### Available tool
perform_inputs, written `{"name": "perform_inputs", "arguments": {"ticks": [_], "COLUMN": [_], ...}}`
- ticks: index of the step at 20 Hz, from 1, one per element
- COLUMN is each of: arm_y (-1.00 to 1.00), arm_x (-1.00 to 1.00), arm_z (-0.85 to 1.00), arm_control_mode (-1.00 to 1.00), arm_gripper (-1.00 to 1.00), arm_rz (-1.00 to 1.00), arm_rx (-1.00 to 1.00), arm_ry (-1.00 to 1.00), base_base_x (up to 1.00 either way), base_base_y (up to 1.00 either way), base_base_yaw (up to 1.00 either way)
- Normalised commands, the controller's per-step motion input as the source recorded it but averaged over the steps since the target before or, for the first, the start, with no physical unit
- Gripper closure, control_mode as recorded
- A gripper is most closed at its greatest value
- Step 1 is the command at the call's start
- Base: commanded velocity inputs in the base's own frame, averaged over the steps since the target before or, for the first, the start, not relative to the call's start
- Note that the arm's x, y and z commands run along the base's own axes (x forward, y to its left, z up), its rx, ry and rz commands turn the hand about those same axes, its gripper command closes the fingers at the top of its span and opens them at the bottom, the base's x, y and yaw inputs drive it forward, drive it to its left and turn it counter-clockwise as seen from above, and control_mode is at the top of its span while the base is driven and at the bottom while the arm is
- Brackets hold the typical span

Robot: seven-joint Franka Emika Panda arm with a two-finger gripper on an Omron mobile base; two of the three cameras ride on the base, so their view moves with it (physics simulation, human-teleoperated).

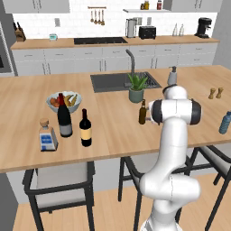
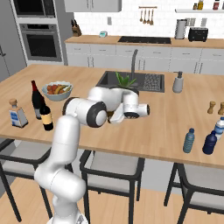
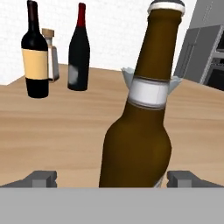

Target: Move the plastic bottles in the middle to the plastics group, and the glass bottles in the middle to the glass group.

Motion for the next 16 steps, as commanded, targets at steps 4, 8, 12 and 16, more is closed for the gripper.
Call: {"name": "perform_inputs", "arguments": {"ticks": [4,8,12,16], "arm_y": [0.06,0.04,0.11,0.16], "arm_x": [0.09,0.15,0.22,0.16], "arm_z": [0.00,0.00,-0.03,-0.06], "arm_control_mode": [-1.00,-1.00,-1.00,-1.00], "arm_gripper": [-1.00,-1.00,-1.00,-1.00], "arm_rz": [0.00,0.00,0.00,0.00], "arm_rx": [0.00,0.00,0.00,0.00], "arm_ry": [0.00,0.00,0.01,0.01], "base_base_x": [0.00,0.00,0.00,0.00], "base_base_y": [0.00,0.00,0.00,0.00], "base_base_yaw": [0.00,0.00,0.00,0.00]}}
